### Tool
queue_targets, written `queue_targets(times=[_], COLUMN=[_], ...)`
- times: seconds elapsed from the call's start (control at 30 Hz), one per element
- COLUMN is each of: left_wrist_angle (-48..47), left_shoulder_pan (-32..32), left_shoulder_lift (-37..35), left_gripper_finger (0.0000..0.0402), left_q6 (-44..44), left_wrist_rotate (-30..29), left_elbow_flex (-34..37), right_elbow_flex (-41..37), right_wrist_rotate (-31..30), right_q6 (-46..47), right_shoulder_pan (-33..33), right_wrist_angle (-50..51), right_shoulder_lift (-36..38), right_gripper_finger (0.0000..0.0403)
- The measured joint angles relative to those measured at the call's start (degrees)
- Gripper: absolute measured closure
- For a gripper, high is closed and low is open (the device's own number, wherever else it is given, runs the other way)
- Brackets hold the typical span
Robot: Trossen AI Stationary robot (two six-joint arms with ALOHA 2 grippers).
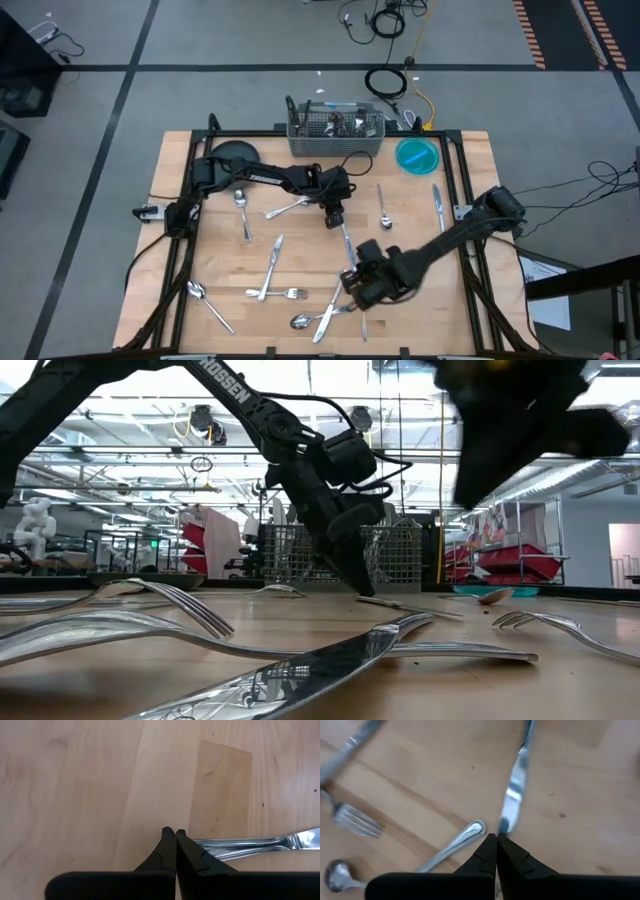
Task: Sort silverware
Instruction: Put the table knife into the silverware organizer
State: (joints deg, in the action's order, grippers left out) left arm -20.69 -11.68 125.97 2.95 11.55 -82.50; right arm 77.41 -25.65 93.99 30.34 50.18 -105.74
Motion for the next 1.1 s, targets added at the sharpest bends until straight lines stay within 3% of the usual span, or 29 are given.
queue_targets(times=[0.23,0.6,1.1], left_wrist_angle=[-0.66,-0.59,-0.15], left_shoulder_pan=[0.00,-0.03,-0.31], left_shoulder_lift=[0.00,0.00,0.00], left_gripper_finger=[0.0402,0.0401,0.0402], left_q6=[1.18,1.18,1.26], left_wrist_rotate=[1.95,2.21,2.74], left_elbow_flex=[0.04,0.04,0.11], right_elbow_flex=[0.00,-0.04,-0.04], right_wrist_rotate=[3.04,4.01,5.08], right_q6=[-1.16,2.24,-9.15], right_shoulder_pan=[-3.05,-3.85,-8.66], right_wrist_angle=[-6.26,-1.73,-4.72], right_shoulder_lift=[-6.73,-7.60,-7.96], right_gripper_finger=[0.0403,0.0403,0.0403])
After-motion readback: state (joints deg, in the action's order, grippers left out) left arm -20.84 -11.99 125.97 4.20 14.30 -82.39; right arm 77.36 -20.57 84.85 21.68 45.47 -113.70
